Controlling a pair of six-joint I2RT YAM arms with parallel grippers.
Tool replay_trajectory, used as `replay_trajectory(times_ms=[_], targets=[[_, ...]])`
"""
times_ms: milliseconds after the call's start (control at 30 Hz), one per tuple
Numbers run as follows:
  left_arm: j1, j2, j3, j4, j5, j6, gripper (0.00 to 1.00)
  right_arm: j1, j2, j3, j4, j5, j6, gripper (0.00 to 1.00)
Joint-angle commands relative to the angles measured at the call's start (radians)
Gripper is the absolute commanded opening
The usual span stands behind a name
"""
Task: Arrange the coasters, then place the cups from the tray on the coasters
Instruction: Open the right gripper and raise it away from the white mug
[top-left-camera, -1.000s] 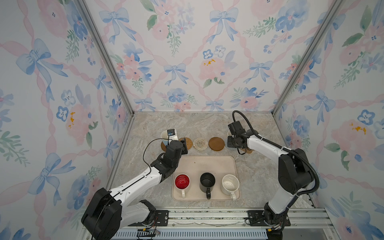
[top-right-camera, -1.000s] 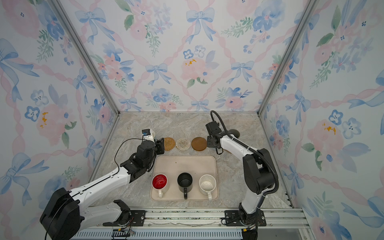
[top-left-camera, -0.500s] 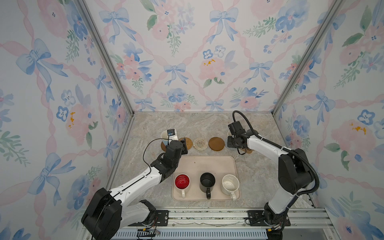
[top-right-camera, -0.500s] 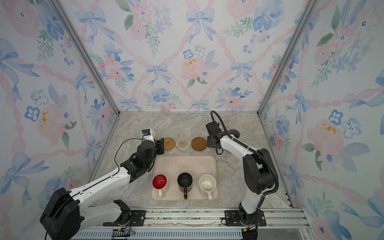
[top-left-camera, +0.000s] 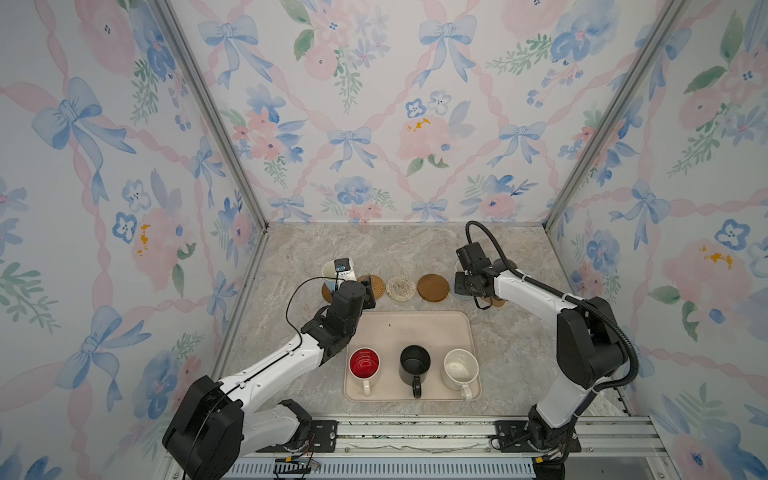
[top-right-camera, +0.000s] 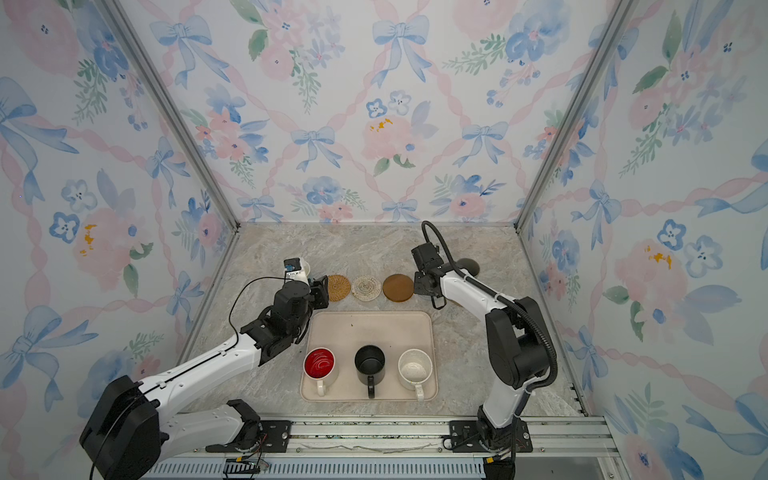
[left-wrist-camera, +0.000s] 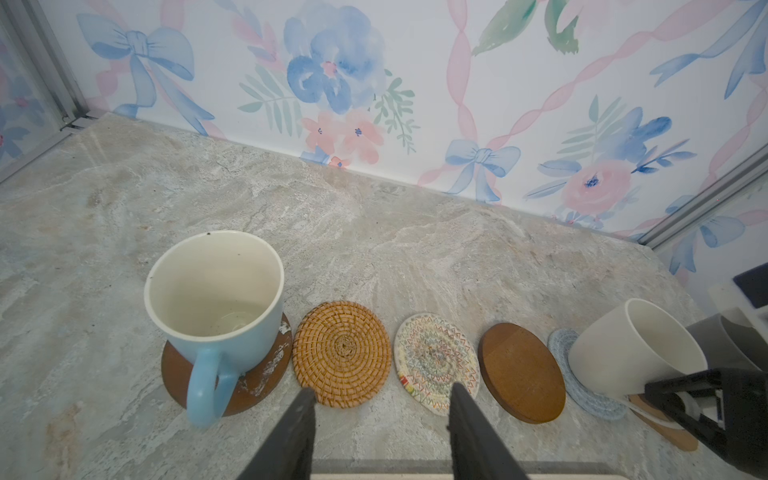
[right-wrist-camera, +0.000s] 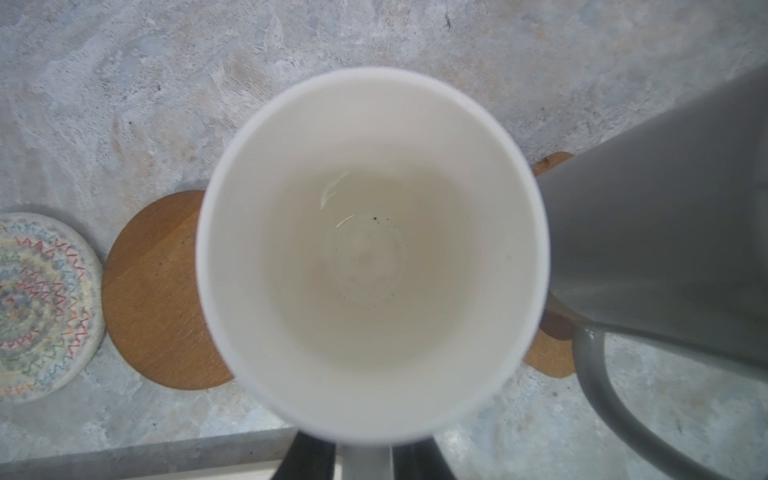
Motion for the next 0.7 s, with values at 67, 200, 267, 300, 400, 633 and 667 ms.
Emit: replay_trajectory(times_ms=[67, 200, 267, 300, 400, 633, 667], targets=[[0.008, -0.029, -0.019, -0.012, 0.002, 0.015, 0.48, -0.008, -0.009, -0.016, 0.012, 0.002, 0.012, 0.29], [0.009, -0.034, -0.020, -0.016, 0.003, 0.016, 0.48, -0.008, -0.023, -0.028, 0.012, 0.002, 0.019, 0.32], [0.009, -0.036, -0.023, -0.015, 0.001, 0.015, 0.48, -0.008, -0.033, -0.033, 0.011, 0.000, 0.024, 0.34], [0.009, -0.039, -0.023, -0.015, 0.001, 0.015, 0.48, -0.006, -0.038, -0.035, 0.009, -0.002, 0.027, 0.36], [0.011, -0.045, -0.028, -0.013, -0.003, 0.016, 0.49, -0.001, -0.054, -0.039, 0.004, 0.001, 0.030, 0.39], [0.013, -0.052, -0.031, -0.015, -0.002, 0.015, 0.48, 0.009, -0.083, -0.042, -0.008, 0.014, 0.040, 0.45], [0.014, -0.053, -0.032, -0.016, -0.002, 0.014, 0.48, 0.012, -0.086, -0.045, -0.009, 0.017, 0.040, 0.46]])
